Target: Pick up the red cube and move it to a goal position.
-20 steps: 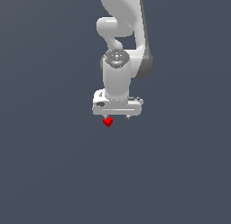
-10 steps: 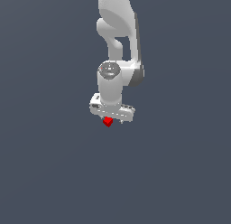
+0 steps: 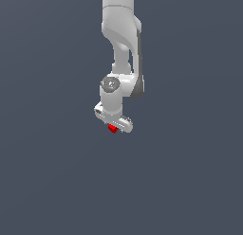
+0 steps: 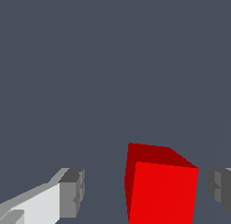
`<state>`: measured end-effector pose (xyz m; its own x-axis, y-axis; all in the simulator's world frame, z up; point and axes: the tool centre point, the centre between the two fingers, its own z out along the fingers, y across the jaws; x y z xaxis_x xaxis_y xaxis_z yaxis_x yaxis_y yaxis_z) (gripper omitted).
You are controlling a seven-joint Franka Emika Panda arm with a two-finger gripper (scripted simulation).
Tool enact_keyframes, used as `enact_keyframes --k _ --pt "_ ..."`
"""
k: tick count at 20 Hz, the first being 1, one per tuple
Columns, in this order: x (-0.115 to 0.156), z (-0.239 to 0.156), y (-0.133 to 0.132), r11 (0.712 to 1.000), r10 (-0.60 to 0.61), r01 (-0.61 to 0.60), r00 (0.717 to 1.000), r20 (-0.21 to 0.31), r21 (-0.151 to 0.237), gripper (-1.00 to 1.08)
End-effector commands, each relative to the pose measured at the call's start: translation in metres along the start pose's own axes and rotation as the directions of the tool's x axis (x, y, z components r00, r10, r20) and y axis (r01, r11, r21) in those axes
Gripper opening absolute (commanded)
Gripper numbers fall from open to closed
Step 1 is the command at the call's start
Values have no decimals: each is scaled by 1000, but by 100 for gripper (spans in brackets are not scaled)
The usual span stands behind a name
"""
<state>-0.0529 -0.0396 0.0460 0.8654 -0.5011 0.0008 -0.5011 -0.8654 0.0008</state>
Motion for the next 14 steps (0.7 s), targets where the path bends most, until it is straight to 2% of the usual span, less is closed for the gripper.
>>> enact_keyframes --k 1,9,10,14 --pt "-4 11 5 999 50 -50 999 -1 -1 100" --pt "-9 26 11 993 115 -115 993 0 0 100" --pt "-9 26 11 993 115 -115 993 0 0 -100" --pt "-9 26 11 993 115 -115 993 0 0 -100"
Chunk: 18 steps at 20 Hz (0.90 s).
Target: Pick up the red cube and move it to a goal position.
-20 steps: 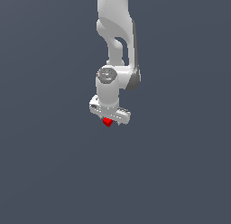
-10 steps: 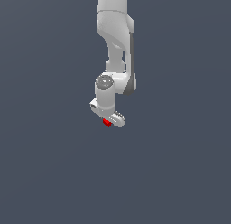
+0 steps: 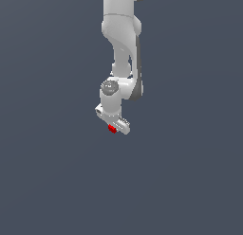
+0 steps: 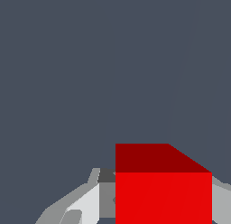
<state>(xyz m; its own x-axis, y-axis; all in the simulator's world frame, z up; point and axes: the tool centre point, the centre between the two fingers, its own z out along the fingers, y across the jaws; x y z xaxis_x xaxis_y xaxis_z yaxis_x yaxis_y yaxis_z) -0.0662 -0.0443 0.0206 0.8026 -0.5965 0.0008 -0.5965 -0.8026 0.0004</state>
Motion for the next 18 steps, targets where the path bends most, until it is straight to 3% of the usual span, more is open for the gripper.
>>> enact_keyframes --k 1,10,18 --pt "0 0 0 1000 1 -1 1000 0 0 -100" --pt "2 -3 -2 1000 1 -1 1000 0 0 -100" --pt "17 -30 -18 1000 1 -1 1000 0 0 -100"
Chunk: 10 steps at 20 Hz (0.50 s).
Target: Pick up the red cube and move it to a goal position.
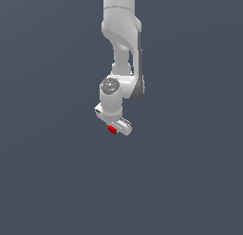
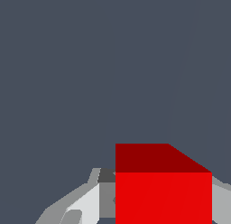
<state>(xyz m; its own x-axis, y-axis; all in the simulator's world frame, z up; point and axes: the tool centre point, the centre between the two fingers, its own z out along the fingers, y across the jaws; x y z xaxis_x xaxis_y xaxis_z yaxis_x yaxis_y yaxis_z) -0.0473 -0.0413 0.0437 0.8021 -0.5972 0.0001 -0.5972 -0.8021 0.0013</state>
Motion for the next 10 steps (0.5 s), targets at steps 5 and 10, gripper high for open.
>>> enact_keyframes --k 5,10 --pt "21 -36 -22 1000 0 0 1000 -1 0 -100" --pt "42 -71 -43 1000 0 0 1000 -1 0 -100"
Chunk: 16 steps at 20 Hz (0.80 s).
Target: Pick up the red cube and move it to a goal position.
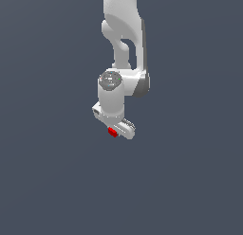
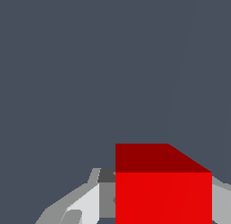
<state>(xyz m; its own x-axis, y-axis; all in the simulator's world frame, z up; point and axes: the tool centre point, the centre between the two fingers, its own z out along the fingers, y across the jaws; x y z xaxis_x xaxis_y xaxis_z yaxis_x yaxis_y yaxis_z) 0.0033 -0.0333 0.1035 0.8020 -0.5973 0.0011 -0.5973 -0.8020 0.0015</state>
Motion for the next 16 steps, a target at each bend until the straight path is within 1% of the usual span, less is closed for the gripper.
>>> enact_keyframes --k 1,8,16 --pt "11 -18 -11 1000 0 0 1000 0 0 -100" --pt "33 -51 -33 1000 0 0 1000 0 0 -100" --pt "44 -68 -44 1000 0 0 1000 1 1 -100"
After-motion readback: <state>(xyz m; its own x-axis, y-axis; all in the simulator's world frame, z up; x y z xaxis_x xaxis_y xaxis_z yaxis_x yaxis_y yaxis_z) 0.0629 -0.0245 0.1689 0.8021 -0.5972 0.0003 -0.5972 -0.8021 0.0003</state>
